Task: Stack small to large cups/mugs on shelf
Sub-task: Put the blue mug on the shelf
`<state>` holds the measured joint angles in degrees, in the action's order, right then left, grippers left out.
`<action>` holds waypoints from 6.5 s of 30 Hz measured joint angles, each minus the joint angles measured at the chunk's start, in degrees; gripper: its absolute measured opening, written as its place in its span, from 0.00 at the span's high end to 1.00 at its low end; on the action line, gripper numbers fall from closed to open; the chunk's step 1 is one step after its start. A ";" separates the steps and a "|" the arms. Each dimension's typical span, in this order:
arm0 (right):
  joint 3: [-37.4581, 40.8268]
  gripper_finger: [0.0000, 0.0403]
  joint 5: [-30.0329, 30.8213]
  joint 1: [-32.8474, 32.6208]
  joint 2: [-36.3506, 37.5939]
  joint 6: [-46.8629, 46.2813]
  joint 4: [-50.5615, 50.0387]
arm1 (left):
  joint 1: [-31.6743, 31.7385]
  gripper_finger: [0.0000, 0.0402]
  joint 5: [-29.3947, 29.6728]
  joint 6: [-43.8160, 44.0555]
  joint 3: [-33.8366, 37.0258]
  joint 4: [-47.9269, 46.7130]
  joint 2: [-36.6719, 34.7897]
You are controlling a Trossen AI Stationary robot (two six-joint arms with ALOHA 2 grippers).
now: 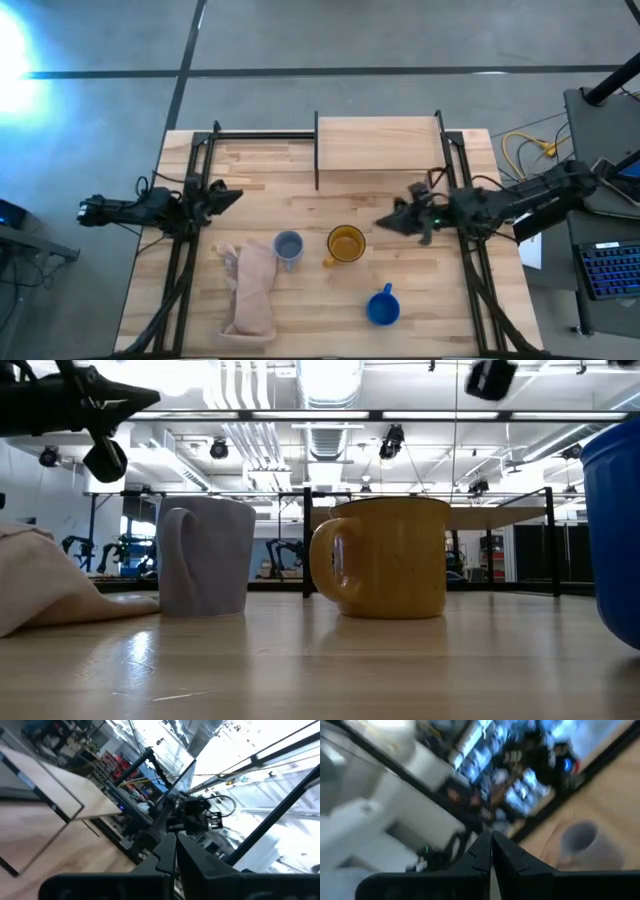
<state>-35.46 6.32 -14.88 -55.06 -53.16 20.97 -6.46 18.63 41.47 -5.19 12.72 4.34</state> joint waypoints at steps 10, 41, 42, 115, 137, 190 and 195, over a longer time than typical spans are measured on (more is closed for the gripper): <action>-46.21 0.98 0.64 -5.04 -24.83 -9.86 -87.10 | 0.00 1.00 -7.58 -8.69 -0.13 -1.75 -0.14; -74.61 0.70 -4.15 -29.74 -62.41 -77.10 -105.73 | 0.00 1.00 -14.55 -5.89 0.02 -9.01 5.34; -73.80 0.67 -4.14 -29.42 -62.07 -77.57 -105.90 | 0.00 1.00 -14.56 -5.80 0.02 -9.02 5.38; -94.61 0.98 8.69 37.32 -55.57 8.62 -107.63 | 0.00 1.00 -6.32 -2.75 -0.69 0.39 8.53; -97.05 0.98 2.94 41.15 -60.15 46.49 -108.55 | 0.02 1.00 -0.91 1.67 -3.89 2.28 12.83; -99.54 0.78 4.85 48.46 -61.20 45.83 -102.13 | 0.00 1.00 1.29 1.65 -3.80 3.40 16.63; -99.54 0.95 1.36 52.09 -62.70 39.81 -101.38 | 0.02 1.00 1.33 1.65 -3.80 3.40 16.63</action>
<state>-135.00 7.68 37.21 -117.76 -13.34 -80.41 -6.44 19.97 43.11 -8.99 16.12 20.97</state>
